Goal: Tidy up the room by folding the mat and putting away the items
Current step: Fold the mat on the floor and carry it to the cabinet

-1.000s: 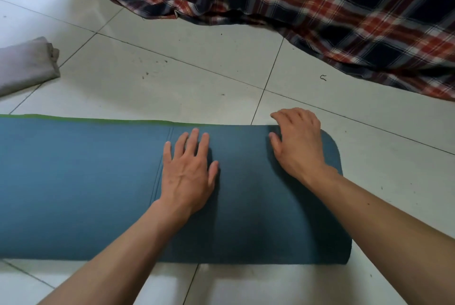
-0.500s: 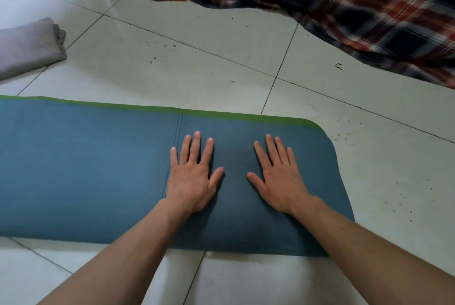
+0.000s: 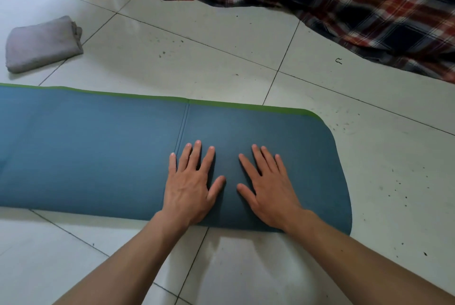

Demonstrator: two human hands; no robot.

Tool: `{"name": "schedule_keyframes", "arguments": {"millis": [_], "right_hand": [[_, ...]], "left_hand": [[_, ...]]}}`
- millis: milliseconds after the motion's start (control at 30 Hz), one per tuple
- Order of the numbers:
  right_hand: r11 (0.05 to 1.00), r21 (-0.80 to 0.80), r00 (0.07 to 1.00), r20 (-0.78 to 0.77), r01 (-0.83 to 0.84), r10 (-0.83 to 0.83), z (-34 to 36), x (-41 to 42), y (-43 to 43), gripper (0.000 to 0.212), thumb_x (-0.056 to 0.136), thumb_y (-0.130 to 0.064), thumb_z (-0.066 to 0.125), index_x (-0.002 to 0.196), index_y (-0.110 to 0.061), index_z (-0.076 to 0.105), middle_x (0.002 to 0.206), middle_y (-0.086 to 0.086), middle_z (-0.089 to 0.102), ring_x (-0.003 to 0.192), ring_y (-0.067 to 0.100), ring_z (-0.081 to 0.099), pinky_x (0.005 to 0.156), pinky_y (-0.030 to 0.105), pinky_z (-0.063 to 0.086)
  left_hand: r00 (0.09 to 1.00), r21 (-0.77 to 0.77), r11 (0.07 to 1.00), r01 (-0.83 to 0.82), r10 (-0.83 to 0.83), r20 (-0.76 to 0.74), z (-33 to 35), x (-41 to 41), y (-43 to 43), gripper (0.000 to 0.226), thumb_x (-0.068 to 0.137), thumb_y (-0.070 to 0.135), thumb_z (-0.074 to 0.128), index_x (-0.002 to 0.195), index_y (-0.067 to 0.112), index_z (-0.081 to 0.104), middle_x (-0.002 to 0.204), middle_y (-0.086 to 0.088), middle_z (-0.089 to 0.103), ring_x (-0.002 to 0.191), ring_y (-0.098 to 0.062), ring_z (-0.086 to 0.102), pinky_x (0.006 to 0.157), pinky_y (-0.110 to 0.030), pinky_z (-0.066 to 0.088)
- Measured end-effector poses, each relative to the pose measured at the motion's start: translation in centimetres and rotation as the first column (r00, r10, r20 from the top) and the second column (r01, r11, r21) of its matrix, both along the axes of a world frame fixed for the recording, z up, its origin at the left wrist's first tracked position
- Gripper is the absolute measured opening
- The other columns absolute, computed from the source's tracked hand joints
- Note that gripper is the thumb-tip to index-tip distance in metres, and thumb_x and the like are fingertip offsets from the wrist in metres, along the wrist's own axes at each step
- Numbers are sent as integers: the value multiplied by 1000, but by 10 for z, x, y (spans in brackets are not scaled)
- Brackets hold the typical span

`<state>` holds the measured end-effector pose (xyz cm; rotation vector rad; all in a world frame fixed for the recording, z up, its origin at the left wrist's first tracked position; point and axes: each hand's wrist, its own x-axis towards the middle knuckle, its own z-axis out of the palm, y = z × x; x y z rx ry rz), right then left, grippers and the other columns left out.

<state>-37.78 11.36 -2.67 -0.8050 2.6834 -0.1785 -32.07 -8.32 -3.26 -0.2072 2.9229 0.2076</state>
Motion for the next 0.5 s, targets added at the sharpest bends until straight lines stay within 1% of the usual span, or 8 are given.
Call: {"name": "schedule_keyframes", "arguments": {"millis": [67, 133, 167, 200, 267, 333, 433, 500], "right_hand": [[999, 16, 999, -29, 45, -44, -2, 11, -2, 79, 89, -67, 14, 159, -32, 15, 168, 11, 2, 155, 31, -2, 120, 49, -8], [995, 73, 998, -15, 62, -61, -3, 21, -1, 81, 87, -70, 12, 159, -33, 10, 168, 12, -4, 155, 32, -7, 118, 53, -9], [994, 86, 997, -22, 69, -68, -4, 26, 0, 82, 87, -71, 13, 159, -33, 11, 168, 13, -2, 154, 33, -6, 118, 55, -7], [992, 96, 996, -26, 82, -80, -4, 31, 1, 81, 88, -71, 17, 159, -32, 17, 167, 15, 5, 154, 35, 1, 118, 57, -3], [989, 108, 994, -40, 105, -101, -6, 38, 2, 79, 88, -70, 28, 155, -29, 32, 163, 18, 23, 151, 38, 19, 115, 59, 9], [988, 105, 992, -73, 110, -102, -11, 40, 3, 78, 88, -69, 31, 153, -27, 38, 160, 19, 31, 149, 39, 27, 113, 60, 13], [988, 112, 992, -78, 106, -97, -18, 39, 3, 78, 90, -70, 28, 155, -28, 33, 162, 18, 26, 151, 37, 21, 115, 58, 10], [989, 107, 992, -79, 106, -98, -23, 38, 3, 79, 89, -70, 29, 156, -27, 31, 163, 18, 25, 151, 36, 15, 115, 57, 10]], "left_hand": [[1000, -18, 999, -30, 30, -4, -4, 14, 0, 79, 92, 69, 15, 160, 28, 21, 168, -10, 17, 155, -32, 12, 123, -57, 13], [998, -34, 997, -63, 64, 9, -7, 27, 0, 80, 92, 71, 13, 160, 30, 16, 168, -10, 12, 156, -32, 7, 124, -57, 10], [997, -44, 996, -77, 78, 17, -7, 33, 1, 81, 92, 73, 11, 161, 31, 13, 169, -10, 9, 156, -32, 3, 123, -57, 9], [996, -53, 995, -89, 90, 22, -7, 37, 1, 81, 91, 73, 10, 161, 32, 9, 169, -10, 6, 156, -32, 0, 123, -58, 7], [994, -63, 993, -101, 104, 40, -8, 43, 1, 81, 91, 75, 6, 161, 34, 2, 169, -10, 0, 156, -32, -5, 123, -58, 4], [993, -59, 993, -106, 109, 45, -10, 44, 1, 82, 90, 75, 3, 160, 34, -1, 169, -9, -3, 156, -32, -8, 123, -58, 3], [993, -48, 993, -110, 113, 47, -15, 44, 0, 82, 90, 74, 4, 161, 33, -1, 169, -10, -4, 155, -32, -8, 123, -59, 4], [993, -39, 994, -104, 106, 45, -20, 44, -2, 83, 89, 74, 3, 160, 33, -4, 169, -10, -10, 155, -32, -13, 123, -59, 2]]}}
